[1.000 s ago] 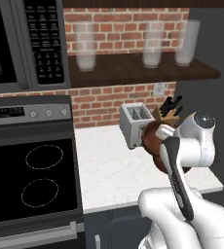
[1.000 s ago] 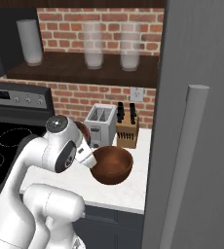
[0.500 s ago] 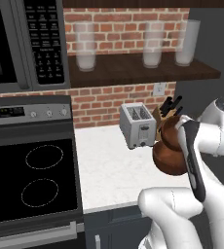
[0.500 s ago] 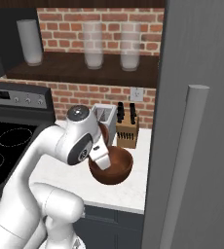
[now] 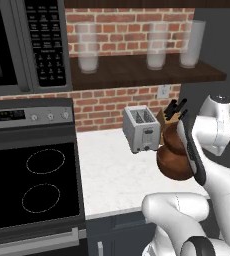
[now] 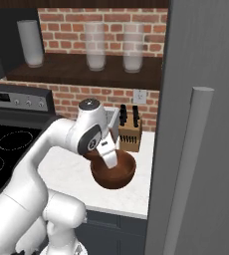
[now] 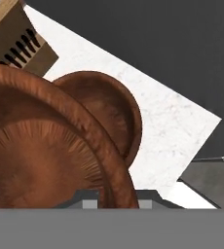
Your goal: Pick up the bowls on the counter and stack them on top of one another in the open cabinet. Place the smaller bowl on top of the larger bowl.
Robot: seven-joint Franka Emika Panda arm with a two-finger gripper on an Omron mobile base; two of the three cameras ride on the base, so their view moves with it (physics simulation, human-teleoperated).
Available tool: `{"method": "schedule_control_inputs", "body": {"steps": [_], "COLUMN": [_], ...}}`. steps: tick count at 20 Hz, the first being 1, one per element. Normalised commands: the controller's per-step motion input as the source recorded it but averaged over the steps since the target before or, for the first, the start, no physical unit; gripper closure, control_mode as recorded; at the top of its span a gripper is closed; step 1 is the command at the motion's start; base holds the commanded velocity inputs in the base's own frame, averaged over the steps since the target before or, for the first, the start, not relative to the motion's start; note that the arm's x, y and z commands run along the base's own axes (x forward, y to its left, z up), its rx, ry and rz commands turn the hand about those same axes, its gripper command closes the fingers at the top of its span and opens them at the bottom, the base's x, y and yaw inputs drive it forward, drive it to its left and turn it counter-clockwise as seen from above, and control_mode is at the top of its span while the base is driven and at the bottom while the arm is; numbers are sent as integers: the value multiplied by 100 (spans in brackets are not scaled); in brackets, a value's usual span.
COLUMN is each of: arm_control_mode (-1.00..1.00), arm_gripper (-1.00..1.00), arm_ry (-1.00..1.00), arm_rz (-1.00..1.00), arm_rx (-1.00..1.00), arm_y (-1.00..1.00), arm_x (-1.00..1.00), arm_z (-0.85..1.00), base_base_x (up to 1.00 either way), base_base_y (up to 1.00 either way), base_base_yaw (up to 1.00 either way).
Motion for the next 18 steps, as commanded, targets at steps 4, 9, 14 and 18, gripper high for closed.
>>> {"method": "schedule_control_inputs", "body": {"steps": [4, 9, 14, 18], "arm_control_mode": [-100, -100, -100, -100], "arm_gripper": [100, 100, 100, 100], "arm_ry": [6, 0, 0, 1], "arm_rz": [0, 0, 0, 0], "arm_rx": [0, 0, 0, 0], "arm_y": [-41, -22, 0, 0], "arm_x": [0, 0, 10, 14], "arm_z": [-23, -39, -37, -40], "base_base_x": [0, 0, 0, 0], "base_base_y": [0, 0, 0, 0], "base_base_yaw": [0, 0, 0, 0]}}
